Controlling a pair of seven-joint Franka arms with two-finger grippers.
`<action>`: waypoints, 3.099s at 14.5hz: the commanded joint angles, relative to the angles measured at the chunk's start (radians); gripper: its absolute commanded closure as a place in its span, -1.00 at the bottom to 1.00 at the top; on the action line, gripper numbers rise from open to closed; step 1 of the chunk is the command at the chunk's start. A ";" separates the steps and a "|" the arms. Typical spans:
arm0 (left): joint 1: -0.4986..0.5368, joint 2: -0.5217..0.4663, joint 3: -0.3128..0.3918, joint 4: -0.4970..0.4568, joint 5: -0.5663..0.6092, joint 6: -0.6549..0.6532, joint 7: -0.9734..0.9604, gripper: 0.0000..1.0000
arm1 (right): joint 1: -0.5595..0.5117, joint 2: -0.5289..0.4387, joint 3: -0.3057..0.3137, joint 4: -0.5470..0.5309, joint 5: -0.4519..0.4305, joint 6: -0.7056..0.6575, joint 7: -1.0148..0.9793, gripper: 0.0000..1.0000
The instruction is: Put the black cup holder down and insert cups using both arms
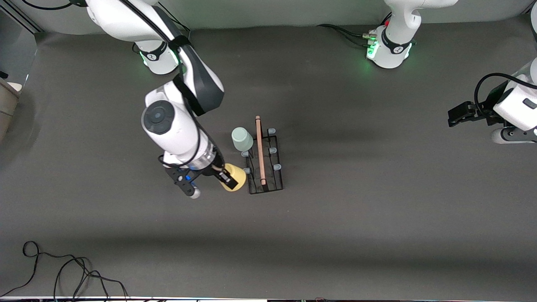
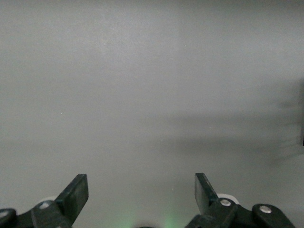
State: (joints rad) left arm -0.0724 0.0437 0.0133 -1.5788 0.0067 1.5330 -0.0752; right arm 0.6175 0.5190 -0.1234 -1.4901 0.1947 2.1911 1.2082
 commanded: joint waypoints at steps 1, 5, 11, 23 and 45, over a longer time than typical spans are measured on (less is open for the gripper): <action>-0.006 -0.010 0.008 -0.004 -0.017 0.000 0.012 -1.00 | 0.025 0.039 -0.009 0.030 0.011 0.044 0.048 1.00; -0.006 -0.012 0.008 -0.004 -0.017 -0.004 0.011 -1.00 | 0.039 0.055 -0.009 0.022 0.008 0.047 0.048 1.00; -0.015 -0.010 0.005 -0.003 -0.004 0.002 0.011 -1.00 | 0.056 0.084 -0.009 0.010 0.008 0.047 0.047 1.00; -0.013 -0.010 0.005 -0.006 -0.004 0.003 0.009 -1.00 | 0.096 0.121 -0.010 -0.015 0.006 0.007 0.056 -0.54; -0.013 -0.012 0.005 -0.007 -0.004 -0.001 0.009 -1.00 | 0.053 -0.177 -0.559 0.220 -0.006 -0.760 -0.889 -1.00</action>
State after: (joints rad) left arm -0.0761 0.0437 0.0119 -1.5787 0.0023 1.5329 -0.0751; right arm 0.6604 0.3455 -0.6338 -1.2993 0.1913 1.4677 0.3925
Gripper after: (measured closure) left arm 0.000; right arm 0.000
